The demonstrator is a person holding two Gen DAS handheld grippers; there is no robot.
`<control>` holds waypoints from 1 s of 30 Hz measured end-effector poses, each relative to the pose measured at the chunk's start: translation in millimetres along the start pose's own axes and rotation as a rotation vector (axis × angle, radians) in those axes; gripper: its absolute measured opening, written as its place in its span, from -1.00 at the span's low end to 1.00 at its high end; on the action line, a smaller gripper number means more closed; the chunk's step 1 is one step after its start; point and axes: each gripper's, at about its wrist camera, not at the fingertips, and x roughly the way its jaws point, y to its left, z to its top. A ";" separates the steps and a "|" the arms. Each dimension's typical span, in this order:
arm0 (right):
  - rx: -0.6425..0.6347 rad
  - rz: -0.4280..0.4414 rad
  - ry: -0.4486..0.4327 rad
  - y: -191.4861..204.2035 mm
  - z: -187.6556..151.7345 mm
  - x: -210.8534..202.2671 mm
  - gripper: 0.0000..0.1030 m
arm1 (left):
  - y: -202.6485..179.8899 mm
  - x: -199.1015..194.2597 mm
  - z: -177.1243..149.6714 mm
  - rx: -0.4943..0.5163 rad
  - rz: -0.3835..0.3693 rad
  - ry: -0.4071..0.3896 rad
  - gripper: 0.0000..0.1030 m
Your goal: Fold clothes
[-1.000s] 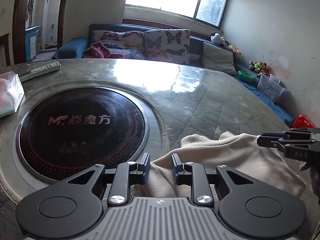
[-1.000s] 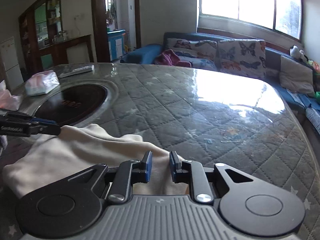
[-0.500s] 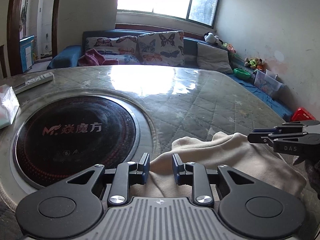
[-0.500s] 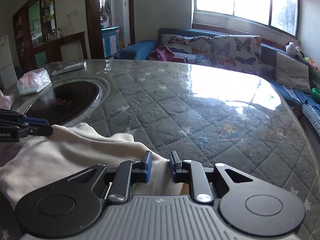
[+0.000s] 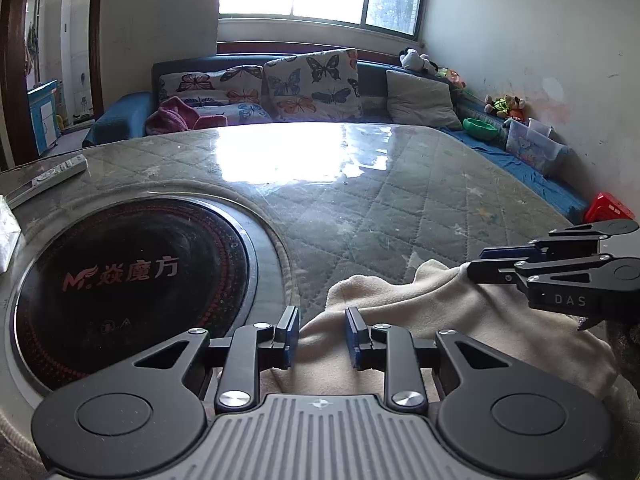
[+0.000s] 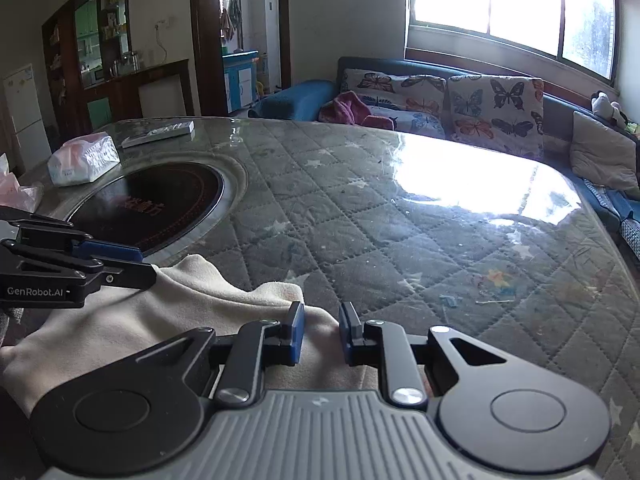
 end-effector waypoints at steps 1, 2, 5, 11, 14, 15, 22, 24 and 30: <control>-0.001 -0.002 -0.001 0.1 0.1 -2.5 -0.65 | 0.6 -3.4 -1.0 -0.005 0.000 -0.004 -0.46; 0.000 -0.003 -0.001 0.3 0.0 -5.1 -0.64 | 0.7 -6.9 -2.3 -0.011 0.001 -0.007 -0.45; -0.001 0.001 0.005 4.0 -0.4 -12.0 -0.63 | 0.2 -17.4 -5.9 -0.029 0.008 -0.014 -0.27; -0.025 0.008 0.002 18.0 -8.4 -28.6 -0.55 | -0.4 -41.4 -14.1 -0.072 0.023 -0.033 0.05; -0.028 0.014 0.001 23.1 -12.9 -34.8 -0.52 | -0.3 -50.1 -19.3 -0.090 0.028 -0.031 0.18; -0.031 0.019 0.003 26.1 -16.8 -38.2 -0.52 | -0.6 -52.6 -21.0 -0.094 0.030 -0.030 0.23; -0.035 0.033 0.015 39.7 -34.5 -51.5 -0.44 | -1.7 -67.0 -30.7 -0.124 0.046 -0.035 0.53; -0.041 0.036 0.016 43.6 -38.0 -55.6 -0.41 | -2.1 -71.1 -33.0 -0.130 0.053 -0.040 0.63; -0.044 0.051 0.007 49.9 -46.8 -69.5 -0.39 | -5.8 -81.7 -41.8 -0.135 0.069 -0.048 0.75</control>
